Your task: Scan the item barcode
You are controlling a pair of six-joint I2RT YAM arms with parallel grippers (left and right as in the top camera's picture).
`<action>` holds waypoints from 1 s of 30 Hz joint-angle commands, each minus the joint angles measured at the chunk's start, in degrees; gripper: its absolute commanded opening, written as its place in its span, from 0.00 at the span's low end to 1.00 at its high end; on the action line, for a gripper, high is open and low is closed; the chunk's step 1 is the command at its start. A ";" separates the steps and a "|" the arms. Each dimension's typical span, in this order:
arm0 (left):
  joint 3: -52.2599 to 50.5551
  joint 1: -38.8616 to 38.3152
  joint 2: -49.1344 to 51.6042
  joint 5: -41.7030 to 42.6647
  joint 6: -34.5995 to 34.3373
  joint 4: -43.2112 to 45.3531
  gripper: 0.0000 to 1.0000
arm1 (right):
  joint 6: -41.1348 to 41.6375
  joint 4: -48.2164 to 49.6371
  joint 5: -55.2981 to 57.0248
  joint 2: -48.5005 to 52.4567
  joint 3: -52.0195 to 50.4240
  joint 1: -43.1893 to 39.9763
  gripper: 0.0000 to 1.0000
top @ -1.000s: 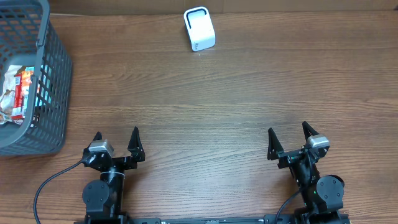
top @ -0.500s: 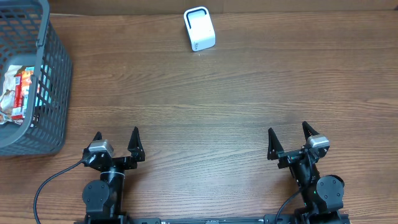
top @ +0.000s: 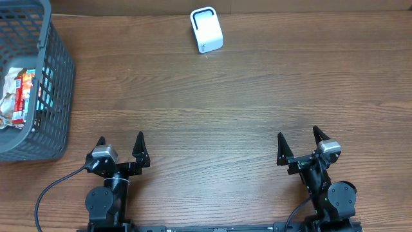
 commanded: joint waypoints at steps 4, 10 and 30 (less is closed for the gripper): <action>-0.17 -0.15 -0.52 0.57 1.38 -0.02 1.00 | -0.17 0.13 0.35 -0.52 -0.61 -0.17 1.00; -0.17 -0.15 -0.52 0.26 1.38 -0.02 1.00 | -0.17 0.13 0.35 -0.52 -0.61 -0.17 1.00; 23.21 -0.17 0.63 9.70 -0.94 -24.92 1.00 | -0.17 0.13 0.35 -0.52 -0.61 -0.17 1.00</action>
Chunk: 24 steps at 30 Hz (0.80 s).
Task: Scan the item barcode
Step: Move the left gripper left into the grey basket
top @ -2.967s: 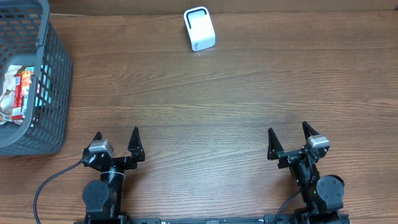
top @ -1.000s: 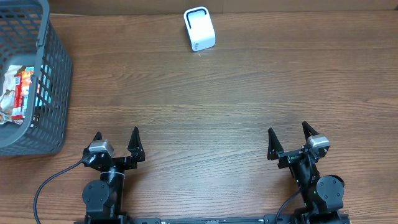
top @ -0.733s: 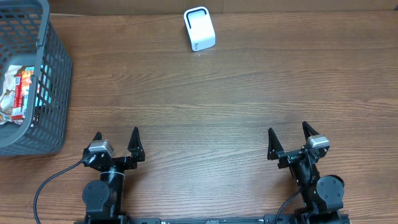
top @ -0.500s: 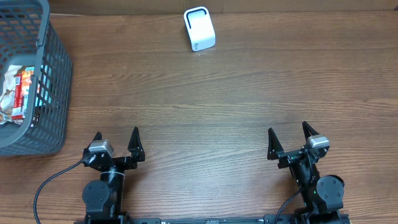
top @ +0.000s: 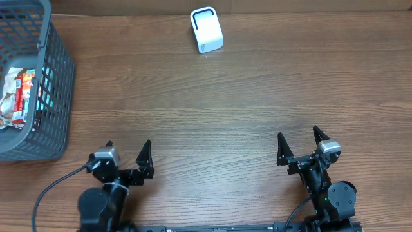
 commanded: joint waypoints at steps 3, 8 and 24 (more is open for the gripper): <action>18.91 -0.17 4.09 1.70 0.09 -12.44 1.00 | -0.20 0.13 0.35 -0.52 -0.61 -0.17 1.00; 34.97 -0.17 14.14 1.77 3.10 -25.83 1.00 | -0.20 0.13 0.35 -0.52 -0.61 -0.17 1.00; 94.47 -0.17 67.49 5.16 17.35 -64.63 1.00 | -0.20 0.13 0.35 -0.52 -0.61 -0.17 1.00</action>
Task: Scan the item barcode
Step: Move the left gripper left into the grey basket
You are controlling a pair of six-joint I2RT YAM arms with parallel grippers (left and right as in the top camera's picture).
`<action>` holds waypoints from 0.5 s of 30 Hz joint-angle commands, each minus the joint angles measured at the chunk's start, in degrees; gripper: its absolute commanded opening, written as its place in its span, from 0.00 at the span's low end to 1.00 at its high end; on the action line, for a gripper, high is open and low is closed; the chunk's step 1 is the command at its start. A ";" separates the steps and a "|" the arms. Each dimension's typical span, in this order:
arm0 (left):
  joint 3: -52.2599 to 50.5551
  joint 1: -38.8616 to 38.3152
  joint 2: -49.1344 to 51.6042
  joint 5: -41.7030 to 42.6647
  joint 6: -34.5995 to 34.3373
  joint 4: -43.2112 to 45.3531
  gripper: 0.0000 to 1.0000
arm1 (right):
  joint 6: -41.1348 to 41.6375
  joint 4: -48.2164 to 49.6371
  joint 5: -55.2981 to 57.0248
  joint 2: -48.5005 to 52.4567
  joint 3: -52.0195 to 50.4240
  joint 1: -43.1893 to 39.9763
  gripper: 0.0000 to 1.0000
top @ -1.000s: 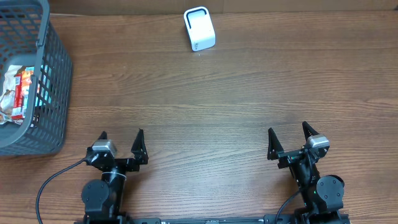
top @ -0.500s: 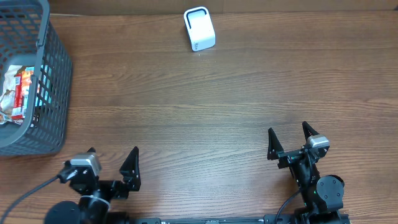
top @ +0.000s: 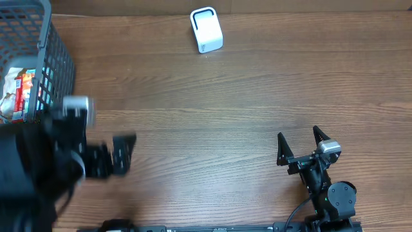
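Observation:
A white barcode scanner (top: pixel 206 29) stands at the far edge of the table. The items are snack packets (top: pixel 19 96), red and white, lying inside the grey mesh basket (top: pixel 61 71) at the far left. My left arm is raised and blurred next to the basket's near right corner. Its gripper (top: pixel 109 158) shows two dark fingers (top: pixel 123 153) apart, holding nothing. At the near right my right gripper (top: pixel 299 143) is open and empty, its fingers pointing away from me.
Wood-grain table (top: pixel 225 96) runs between the scanner and both arms. The basket's tall wall stands close to the left arm. The left arm's bulk hides the near left corner of the table.
My left arm has risen from its low rest position and moved left toward the basket, now large and blurred in view. The right arm has not moved.
Both arms rested at the near edge with their grippers open. Then the left gripper had turned slightly to the right while still low. Now the left arm is lifted beside the basket, and the right arm is still at rest.

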 commanded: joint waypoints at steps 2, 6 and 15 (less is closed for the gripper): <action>7.93 -0.15 10.99 -0.83 3.98 1.66 1.00 | -0.17 0.11 0.33 -0.46 -0.61 -0.17 1.00; 8.02 -0.04 16.50 -8.26 4.07 9.68 1.00 | -0.17 0.11 0.33 -0.46 -0.61 -0.17 1.00; 8.04 10.03 25.14 -18.86 6.16 29.20 1.00 | -0.17 0.11 0.33 -0.46 -0.61 -0.17 1.00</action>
